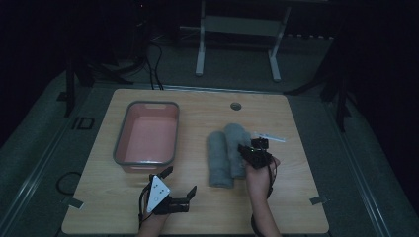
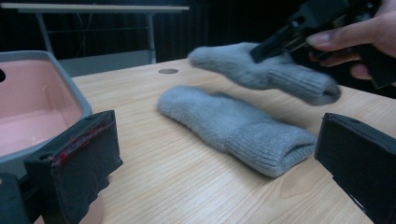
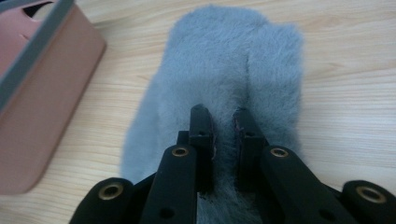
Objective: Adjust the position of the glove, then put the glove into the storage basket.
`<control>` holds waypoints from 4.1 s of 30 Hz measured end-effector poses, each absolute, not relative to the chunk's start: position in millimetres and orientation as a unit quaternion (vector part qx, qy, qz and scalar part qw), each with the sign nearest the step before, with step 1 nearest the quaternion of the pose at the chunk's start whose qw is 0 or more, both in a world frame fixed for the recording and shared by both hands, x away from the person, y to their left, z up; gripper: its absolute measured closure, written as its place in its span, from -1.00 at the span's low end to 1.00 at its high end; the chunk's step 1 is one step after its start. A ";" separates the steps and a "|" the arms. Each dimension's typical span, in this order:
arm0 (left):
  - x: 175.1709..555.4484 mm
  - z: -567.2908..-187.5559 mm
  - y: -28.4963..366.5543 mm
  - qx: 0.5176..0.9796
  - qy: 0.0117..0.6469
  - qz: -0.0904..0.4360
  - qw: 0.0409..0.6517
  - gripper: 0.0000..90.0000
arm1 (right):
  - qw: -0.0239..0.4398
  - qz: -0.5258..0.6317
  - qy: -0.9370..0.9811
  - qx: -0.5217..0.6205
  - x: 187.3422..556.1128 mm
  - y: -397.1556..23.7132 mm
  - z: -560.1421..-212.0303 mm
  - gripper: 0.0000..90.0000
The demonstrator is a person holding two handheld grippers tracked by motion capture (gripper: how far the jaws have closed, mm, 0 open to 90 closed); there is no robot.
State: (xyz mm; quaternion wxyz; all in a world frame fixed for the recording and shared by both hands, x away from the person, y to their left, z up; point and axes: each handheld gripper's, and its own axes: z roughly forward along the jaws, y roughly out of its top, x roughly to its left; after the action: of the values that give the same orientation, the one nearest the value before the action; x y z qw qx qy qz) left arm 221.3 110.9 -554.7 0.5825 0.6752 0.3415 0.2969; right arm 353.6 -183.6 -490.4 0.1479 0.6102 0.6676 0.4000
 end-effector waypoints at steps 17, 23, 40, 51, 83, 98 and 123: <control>218.9 -548.7 104.1 0.677 0.310 0.275 0.608 -0.99 | 0.168 0.392 0.656 0.623 337.9 -120.2 -493.3 0.80; 220.2 -549.3 102.5 0.678 0.312 0.269 0.608 -0.99 | 0.160 0.376 0.667 0.623 337.8 -113.5 -505.0 0.80; 220.4 -550.2 106.8 0.674 0.322 0.259 0.613 -0.99 | 0.143 0.365 0.674 0.626 344.4 -108.5 -523.1 0.51; 221.6 -552.0 106.5 0.680 0.305 0.245 0.620 -0.99 | 0.150 0.399 0.703 0.569 339.8 -122.6 -491.4 0.02; 286.7 -510.5 57.6 0.729 0.339 0.188 0.564 -0.99 | 0.098 0.409 0.803 0.422 360.6 -230.7 -503.6 -0.73; 337.6 -530.9 40.0 0.769 0.426 0.160 0.448 -0.64 | 0.097 0.418 0.784 0.449 375.9 -188.3 -525.6 -0.27; 367.6 -560.8 39.2 0.788 0.438 0.022 0.433 -0.11 | 0.006 0.414 0.800 0.434 383.1 -200.4 -557.1 0.24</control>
State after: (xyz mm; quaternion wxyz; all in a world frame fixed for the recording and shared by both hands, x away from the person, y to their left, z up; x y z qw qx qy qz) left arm 367.6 39.2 -560.8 0.4330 0.7877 0.4376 0.0223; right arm 383.1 -200.4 -557.1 0.0058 0.4338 0.8000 0.4144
